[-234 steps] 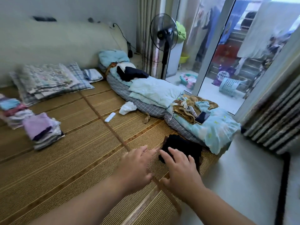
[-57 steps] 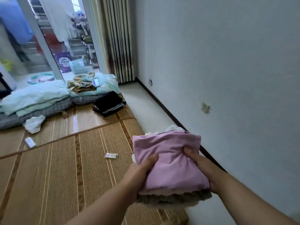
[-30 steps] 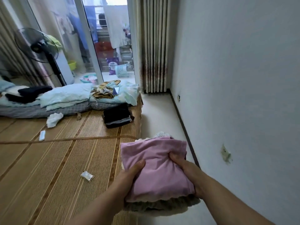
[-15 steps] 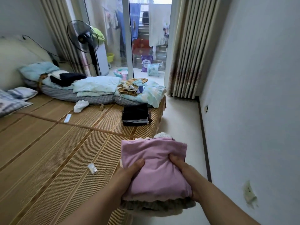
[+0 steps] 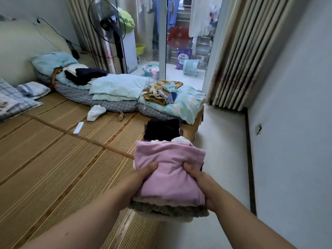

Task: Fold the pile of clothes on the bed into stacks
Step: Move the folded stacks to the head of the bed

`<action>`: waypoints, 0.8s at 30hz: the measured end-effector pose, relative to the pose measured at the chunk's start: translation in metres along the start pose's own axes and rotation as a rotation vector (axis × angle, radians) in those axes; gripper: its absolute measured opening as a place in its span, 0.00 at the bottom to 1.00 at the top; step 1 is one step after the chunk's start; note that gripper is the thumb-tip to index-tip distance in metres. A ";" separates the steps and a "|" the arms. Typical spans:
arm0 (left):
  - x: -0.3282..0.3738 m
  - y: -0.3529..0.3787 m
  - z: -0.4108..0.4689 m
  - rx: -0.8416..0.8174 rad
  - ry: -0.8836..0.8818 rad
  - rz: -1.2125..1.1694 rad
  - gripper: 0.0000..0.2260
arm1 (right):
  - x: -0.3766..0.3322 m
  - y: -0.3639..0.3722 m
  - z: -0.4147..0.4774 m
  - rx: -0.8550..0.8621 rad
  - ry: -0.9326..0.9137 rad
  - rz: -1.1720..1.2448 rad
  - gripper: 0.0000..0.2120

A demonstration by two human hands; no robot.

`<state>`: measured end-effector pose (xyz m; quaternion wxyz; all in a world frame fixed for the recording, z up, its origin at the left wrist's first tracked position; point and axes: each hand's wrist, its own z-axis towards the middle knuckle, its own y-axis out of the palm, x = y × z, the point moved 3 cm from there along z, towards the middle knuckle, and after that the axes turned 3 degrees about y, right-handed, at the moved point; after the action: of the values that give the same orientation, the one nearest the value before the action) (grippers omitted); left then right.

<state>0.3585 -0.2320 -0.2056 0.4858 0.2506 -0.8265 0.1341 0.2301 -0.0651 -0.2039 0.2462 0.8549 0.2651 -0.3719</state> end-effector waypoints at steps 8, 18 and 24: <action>0.037 -0.024 0.114 0.011 -0.050 0.043 0.35 | -0.067 -0.008 0.117 -0.114 0.121 0.016 0.23; 0.052 -0.040 0.259 0.142 -0.034 -0.078 0.31 | -0.111 -0.032 0.285 -0.278 0.236 -0.159 0.20; 0.014 -0.067 0.335 0.199 -0.118 -0.124 0.33 | -0.077 -0.027 0.369 -0.293 0.269 -0.120 0.17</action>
<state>0.1431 -0.4482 -0.3595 0.4163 0.3557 -0.8193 0.1700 -0.0184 -0.2935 -0.3734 0.3078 0.8345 0.3974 -0.2258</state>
